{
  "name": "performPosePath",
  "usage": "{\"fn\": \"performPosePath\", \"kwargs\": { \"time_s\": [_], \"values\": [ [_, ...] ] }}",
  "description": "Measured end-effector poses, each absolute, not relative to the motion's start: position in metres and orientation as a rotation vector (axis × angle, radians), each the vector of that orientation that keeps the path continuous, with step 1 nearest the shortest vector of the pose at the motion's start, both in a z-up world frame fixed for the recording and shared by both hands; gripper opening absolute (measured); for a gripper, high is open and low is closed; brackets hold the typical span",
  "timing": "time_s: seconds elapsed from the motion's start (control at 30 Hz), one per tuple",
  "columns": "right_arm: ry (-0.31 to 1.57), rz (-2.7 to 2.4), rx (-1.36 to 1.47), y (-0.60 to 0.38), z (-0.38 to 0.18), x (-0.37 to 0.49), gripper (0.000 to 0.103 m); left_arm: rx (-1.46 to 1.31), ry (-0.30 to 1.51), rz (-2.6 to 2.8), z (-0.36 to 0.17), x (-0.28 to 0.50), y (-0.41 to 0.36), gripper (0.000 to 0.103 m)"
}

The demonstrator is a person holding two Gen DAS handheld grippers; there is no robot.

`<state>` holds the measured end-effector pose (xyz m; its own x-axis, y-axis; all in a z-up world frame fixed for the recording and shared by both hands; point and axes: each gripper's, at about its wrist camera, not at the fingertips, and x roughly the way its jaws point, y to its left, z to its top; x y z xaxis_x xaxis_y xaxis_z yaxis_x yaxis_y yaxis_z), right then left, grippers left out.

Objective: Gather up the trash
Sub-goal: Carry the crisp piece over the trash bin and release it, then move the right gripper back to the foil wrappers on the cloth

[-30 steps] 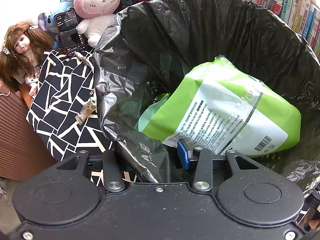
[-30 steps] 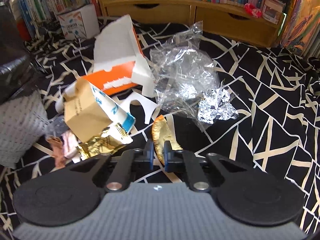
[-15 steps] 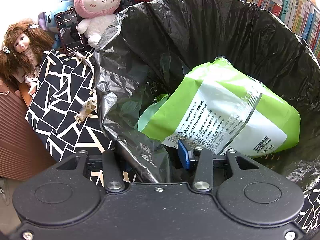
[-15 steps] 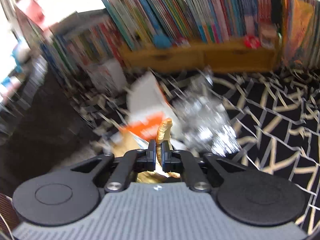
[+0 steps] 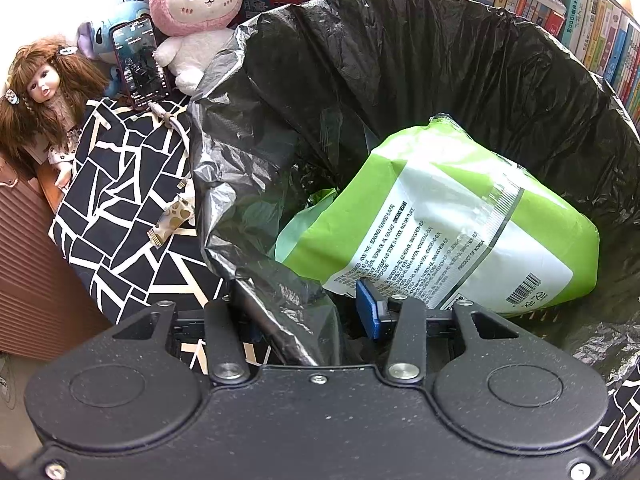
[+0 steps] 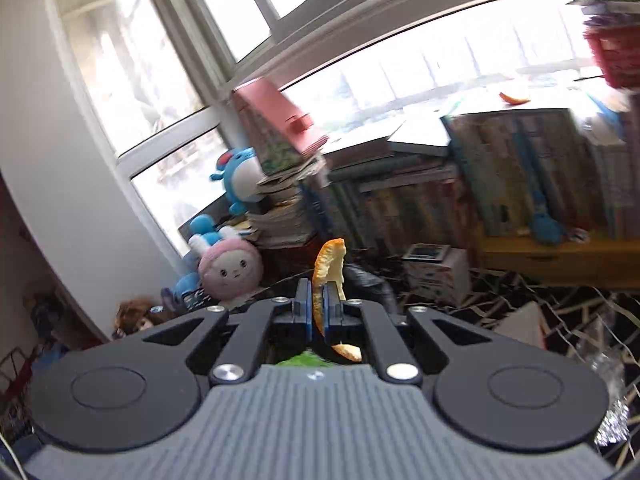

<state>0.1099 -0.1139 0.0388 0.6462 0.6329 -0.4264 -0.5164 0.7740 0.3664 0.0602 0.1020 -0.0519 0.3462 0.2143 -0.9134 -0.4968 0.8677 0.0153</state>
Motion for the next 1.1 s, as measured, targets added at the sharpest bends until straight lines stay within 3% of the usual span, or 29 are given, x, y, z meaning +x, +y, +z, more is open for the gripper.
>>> {"fn": "performPosePath", "kwargs": {
  "time_s": [0.4, 0.5, 0.53, 0.77, 1.1],
  "values": [
    [0.671, 0.711, 0.128, -0.056, 0.008, 0.118, 0.015, -0.292, 1.122, 0.467, -0.053, 0.06, 0.103, 0.043],
    [0.665, 0.697, 0.116, -0.061, 0.011, 0.116, 0.028, -0.294, 1.121, 0.467, -0.053, 0.059, 0.103, 0.043],
    [0.663, 0.688, 0.113, -0.063, 0.011, 0.116, 0.038, -0.294, 1.12, 0.467, -0.053, 0.059, 0.103, 0.043],
    [0.635, 0.583, 0.106, -0.094, 0.01, 0.115, 0.058, -0.294, 1.121, 0.465, -0.053, 0.06, 0.103, 0.043],
    [0.643, 0.366, 0.068, -0.154, -0.011, 0.12, 0.074, -0.294, 1.12, 0.466, -0.053, 0.059, 0.104, 0.043]
  ]
}}
